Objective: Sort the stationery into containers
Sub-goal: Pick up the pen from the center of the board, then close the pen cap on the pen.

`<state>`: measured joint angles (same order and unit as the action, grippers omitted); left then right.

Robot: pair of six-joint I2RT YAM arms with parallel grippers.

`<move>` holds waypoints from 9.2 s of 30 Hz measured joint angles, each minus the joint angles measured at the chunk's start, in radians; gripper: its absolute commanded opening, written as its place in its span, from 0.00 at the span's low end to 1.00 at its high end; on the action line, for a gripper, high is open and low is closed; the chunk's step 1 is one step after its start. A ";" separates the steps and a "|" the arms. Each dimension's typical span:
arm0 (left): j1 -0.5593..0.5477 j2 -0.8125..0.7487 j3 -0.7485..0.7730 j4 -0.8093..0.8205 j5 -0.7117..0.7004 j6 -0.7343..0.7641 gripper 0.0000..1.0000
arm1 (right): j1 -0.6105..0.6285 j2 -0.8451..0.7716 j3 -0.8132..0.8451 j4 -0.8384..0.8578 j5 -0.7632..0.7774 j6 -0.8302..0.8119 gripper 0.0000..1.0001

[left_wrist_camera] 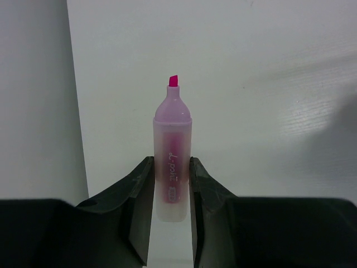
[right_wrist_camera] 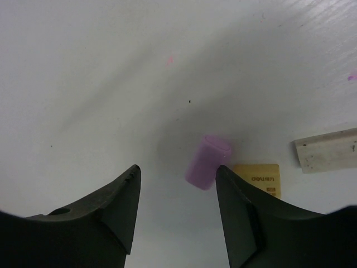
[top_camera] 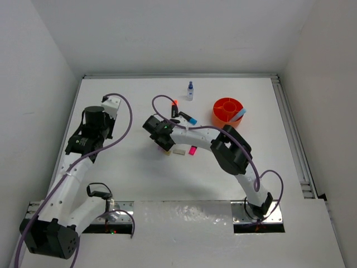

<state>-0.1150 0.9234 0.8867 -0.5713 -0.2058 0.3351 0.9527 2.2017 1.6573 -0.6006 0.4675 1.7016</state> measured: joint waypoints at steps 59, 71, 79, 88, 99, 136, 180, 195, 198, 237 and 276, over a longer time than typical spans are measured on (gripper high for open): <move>-0.137 -0.003 -0.061 0.467 0.940 -0.263 0.00 | -0.304 -0.789 -0.597 1.035 -0.246 -0.908 0.00; -0.265 0.316 -0.005 1.036 1.157 -0.609 0.00 | -0.510 -0.796 -0.549 1.211 -0.858 -1.019 0.00; -0.281 0.419 -0.068 1.485 1.167 -0.844 0.00 | -0.539 -0.822 -0.537 1.312 -1.056 -0.995 0.00; -0.296 0.469 -0.103 1.680 1.075 -0.923 0.00 | -0.505 -0.832 -0.552 1.385 -1.133 -0.987 0.00; -0.295 0.439 -0.152 1.746 1.052 -0.924 0.00 | -0.504 -0.785 -0.523 1.386 -1.230 -1.003 0.00; -0.277 0.365 -0.225 1.757 1.019 -0.941 0.00 | -0.490 -0.744 -0.584 1.544 -1.308 -0.862 0.00; -0.244 0.301 -0.265 1.666 1.071 -0.787 0.00 | -0.488 -0.793 -0.478 1.061 -1.353 -1.171 0.94; -0.244 0.294 -0.279 1.629 1.107 -0.743 0.00 | -0.416 -0.711 -0.267 0.615 -1.313 -1.459 0.71; -0.244 0.294 -0.279 1.629 1.107 -0.743 0.00 | -0.414 -0.708 -0.268 0.592 -1.313 -1.467 0.57; -0.168 0.353 -0.290 1.618 1.157 -0.919 0.00 | -0.343 -0.758 -0.782 1.400 -1.050 -1.201 0.00; -0.143 0.352 -0.290 1.617 1.178 -0.924 0.00 | -0.275 -0.689 -0.757 1.455 -0.993 -1.250 0.00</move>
<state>-0.2584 1.2751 0.5972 1.0454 0.9718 -0.5884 0.6773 1.5131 0.9005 0.8543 -0.5259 0.4519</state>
